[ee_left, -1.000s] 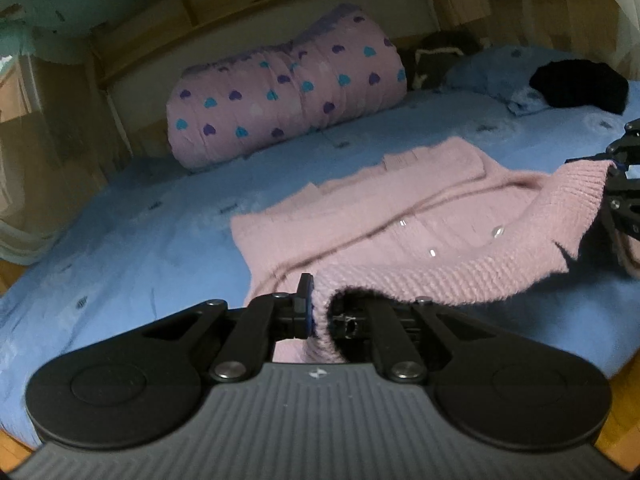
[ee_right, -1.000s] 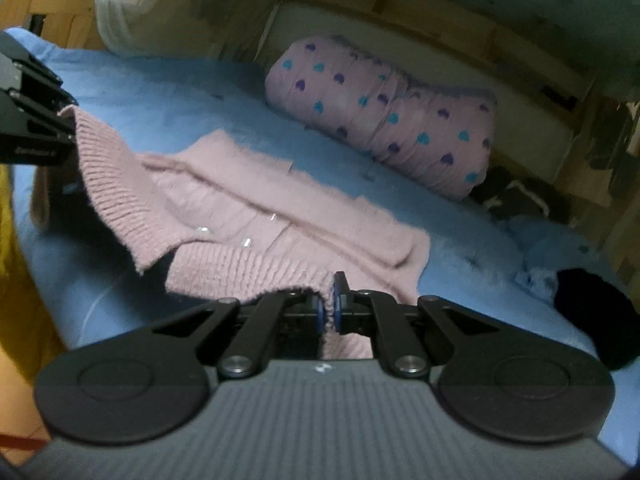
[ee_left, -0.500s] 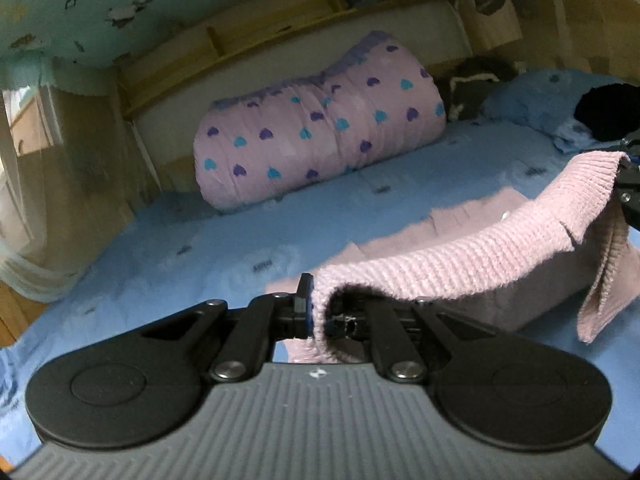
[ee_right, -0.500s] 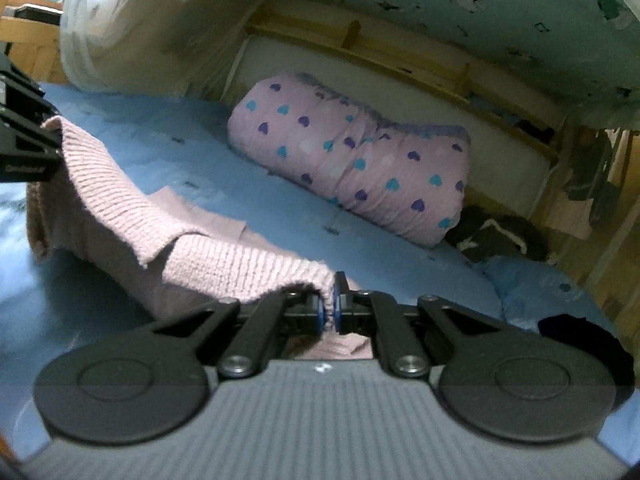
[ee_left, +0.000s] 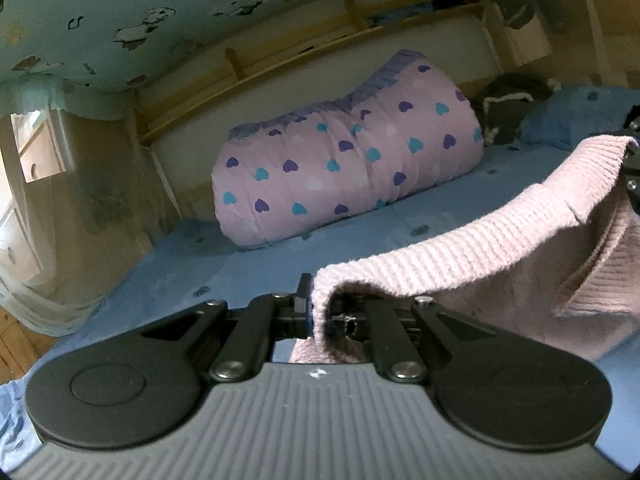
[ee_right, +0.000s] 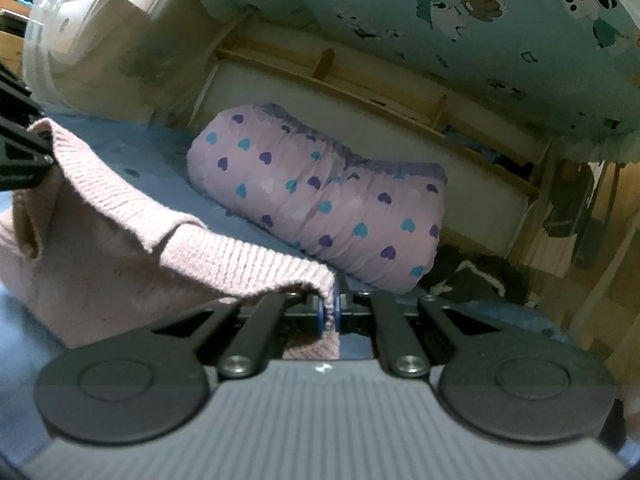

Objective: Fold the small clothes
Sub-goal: 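Lift the hem with both tools and fold it toward the collar, then open both tools, releasing the folded hem onto the cardigan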

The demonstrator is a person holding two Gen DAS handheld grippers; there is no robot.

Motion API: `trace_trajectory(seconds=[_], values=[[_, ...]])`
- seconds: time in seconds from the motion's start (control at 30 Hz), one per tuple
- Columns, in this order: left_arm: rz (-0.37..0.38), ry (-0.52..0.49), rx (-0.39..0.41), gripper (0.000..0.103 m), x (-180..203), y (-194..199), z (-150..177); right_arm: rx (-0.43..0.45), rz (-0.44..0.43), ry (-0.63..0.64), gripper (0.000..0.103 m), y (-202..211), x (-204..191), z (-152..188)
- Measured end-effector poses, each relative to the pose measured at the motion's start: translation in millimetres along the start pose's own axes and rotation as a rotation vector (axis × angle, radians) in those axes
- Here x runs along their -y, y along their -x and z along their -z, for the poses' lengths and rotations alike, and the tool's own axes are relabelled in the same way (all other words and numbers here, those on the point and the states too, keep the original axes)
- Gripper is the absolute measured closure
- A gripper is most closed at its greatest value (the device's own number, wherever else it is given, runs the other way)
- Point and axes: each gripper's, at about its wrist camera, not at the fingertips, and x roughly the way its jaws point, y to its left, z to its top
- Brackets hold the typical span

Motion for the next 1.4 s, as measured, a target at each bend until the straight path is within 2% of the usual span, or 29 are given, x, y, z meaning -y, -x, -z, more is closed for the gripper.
trace_trajectory(seconds=[0.23, 0.53, 0.73, 0.93, 1.03, 1.13, 1.2, 1.3, 1.37, 1.4], values=[[-0.011, -0.011, -0.02, 0.096, 8, -64, -7, -0.012, 0.017, 0.013, 0.096, -47, -3, 3], [-0.013, -0.071, -0.117, 0.096, 34, -152, 15, -0.098, 0.004, 0.012, 0.096, -116, -17, 30], [0.017, -0.117, -0.208, 0.096, 47, -203, 39, -0.178, -0.029, 0.031, 0.096, -153, -32, 53], [0.068, -0.13, -0.301, 0.095, 57, -227, 67, -0.288, -0.077, 0.042, 0.095, -174, -42, 79], [0.073, -0.127, -0.306, 0.095, 60, -230, 75, -0.335, -0.099, 0.044, 0.095, -179, -47, 92], [0.073, -0.137, -0.308, 0.094, 60, -227, 73, -0.348, -0.107, 0.051, 0.093, -182, -48, 90], [0.087, -0.126, -0.313, 0.089, 56, -223, 67, -0.36, -0.113, 0.046, 0.093, -184, -46, 86], [0.102, -0.114, -0.299, 0.071, 49, -207, 55, -0.363, -0.128, 0.026, 0.093, -179, -40, 79], [0.098, -0.111, -0.273, 0.051, 45, -193, 46, -0.356, -0.124, 0.007, 0.078, -173, -35, 74], [0.087, -0.108, -0.259, 0.048, 42, -186, 41, -0.351, -0.124, -0.006, 0.073, -168, -32, 71]])
